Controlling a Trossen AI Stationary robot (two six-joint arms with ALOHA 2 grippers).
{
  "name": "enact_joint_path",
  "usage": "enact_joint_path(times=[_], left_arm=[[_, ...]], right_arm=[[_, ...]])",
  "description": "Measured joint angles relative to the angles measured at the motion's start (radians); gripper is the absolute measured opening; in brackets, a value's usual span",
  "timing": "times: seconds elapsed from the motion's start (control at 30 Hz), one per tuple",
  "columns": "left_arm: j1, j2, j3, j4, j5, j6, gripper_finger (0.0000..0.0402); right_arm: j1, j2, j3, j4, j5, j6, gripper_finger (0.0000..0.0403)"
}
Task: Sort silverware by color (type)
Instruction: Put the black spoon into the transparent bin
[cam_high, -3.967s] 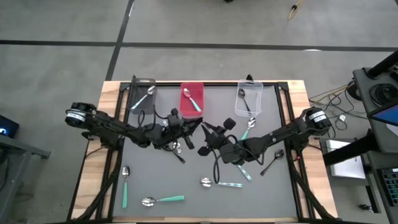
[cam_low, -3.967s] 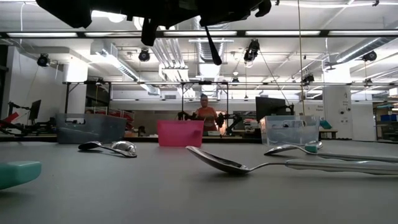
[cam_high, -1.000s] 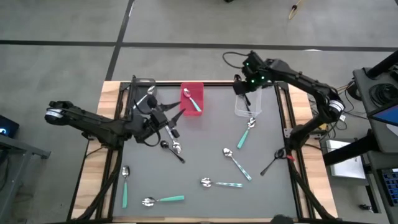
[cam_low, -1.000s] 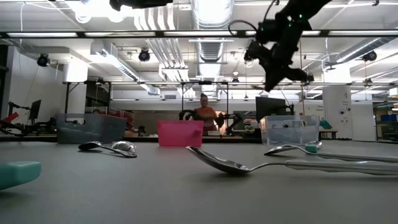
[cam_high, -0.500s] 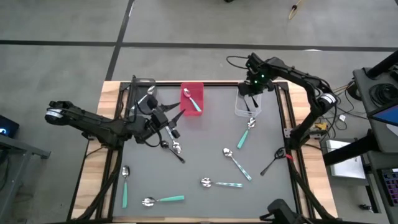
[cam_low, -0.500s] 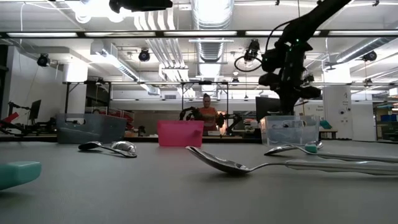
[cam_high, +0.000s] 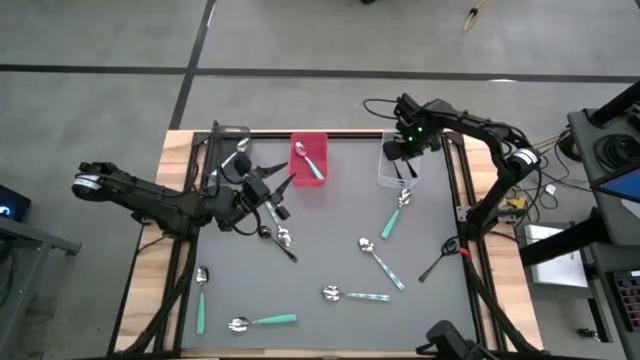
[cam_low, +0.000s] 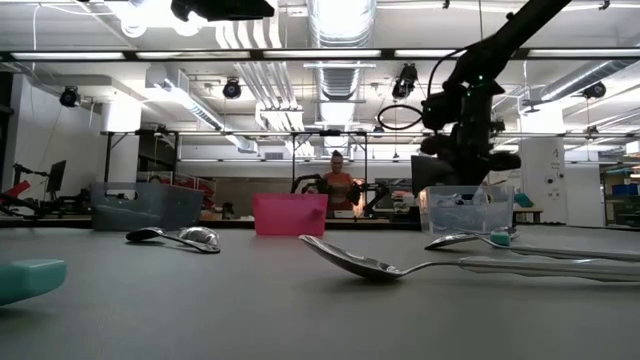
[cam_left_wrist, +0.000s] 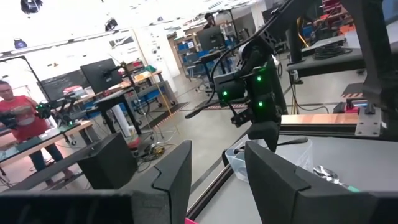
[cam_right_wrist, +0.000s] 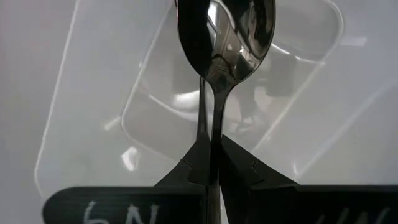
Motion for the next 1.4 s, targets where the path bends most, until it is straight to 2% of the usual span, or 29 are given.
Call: enact_joint_path(times=[0.8, 1.4], left_arm=[[0.0, 0.0, 0.0, -0.002, 0.002, 0.0, 0.013], [0.001, 0.0, 0.0, -0.002, 0.003, 0.001, 0.013]], right_arm=[[0.0, 0.0, -0.178, 0.313, 0.017, -0.031, 0.0009], [0.001, 0.0, -0.216, 0.375, 0.016, -0.016, 0.0009]])
